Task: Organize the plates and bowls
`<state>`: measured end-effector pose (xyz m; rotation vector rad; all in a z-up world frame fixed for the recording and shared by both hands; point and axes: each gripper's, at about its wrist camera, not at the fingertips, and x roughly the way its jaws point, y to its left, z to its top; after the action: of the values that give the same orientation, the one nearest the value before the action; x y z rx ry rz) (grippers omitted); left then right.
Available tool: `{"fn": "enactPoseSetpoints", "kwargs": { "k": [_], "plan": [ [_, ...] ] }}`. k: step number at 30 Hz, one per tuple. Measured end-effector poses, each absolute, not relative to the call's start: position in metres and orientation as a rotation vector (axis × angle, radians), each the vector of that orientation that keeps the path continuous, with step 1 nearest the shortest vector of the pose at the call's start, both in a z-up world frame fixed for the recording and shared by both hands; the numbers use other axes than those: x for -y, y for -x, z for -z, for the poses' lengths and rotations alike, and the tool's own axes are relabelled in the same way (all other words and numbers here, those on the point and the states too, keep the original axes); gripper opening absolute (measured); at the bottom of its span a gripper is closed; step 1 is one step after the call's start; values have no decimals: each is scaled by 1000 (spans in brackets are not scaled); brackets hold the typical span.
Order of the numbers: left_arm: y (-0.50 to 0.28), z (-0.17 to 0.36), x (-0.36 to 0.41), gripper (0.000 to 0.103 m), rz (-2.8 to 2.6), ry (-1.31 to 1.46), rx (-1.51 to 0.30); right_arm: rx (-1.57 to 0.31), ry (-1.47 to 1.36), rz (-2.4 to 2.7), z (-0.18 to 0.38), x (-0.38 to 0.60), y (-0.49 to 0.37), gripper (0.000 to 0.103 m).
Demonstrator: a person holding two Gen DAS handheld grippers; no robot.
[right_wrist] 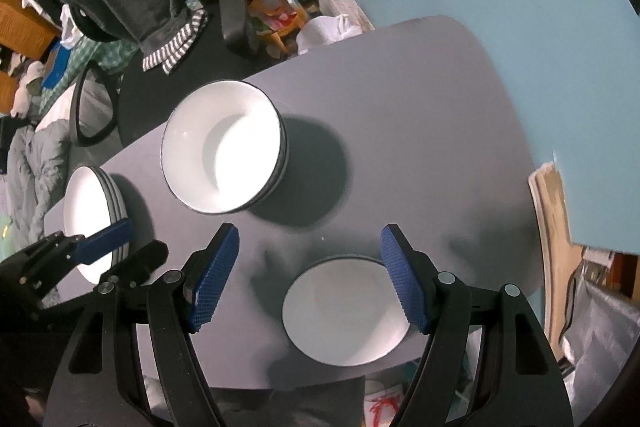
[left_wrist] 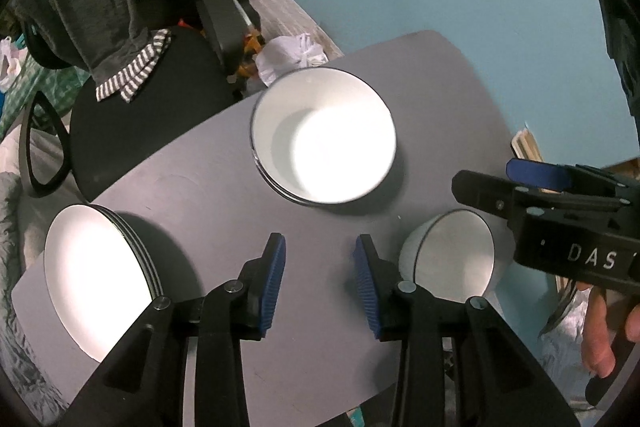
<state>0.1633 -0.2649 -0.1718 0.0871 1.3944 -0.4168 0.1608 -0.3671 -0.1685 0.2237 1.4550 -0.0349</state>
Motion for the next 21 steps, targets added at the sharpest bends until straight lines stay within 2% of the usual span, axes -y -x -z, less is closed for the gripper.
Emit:
{"fn": "enactPoseSetpoints", "kwargs": {
  "k": [21],
  "plan": [
    [-123, 194, 313, 37, 563, -179, -1468, -1465, -336, 181, 177, 417, -93, 73]
  ]
}}
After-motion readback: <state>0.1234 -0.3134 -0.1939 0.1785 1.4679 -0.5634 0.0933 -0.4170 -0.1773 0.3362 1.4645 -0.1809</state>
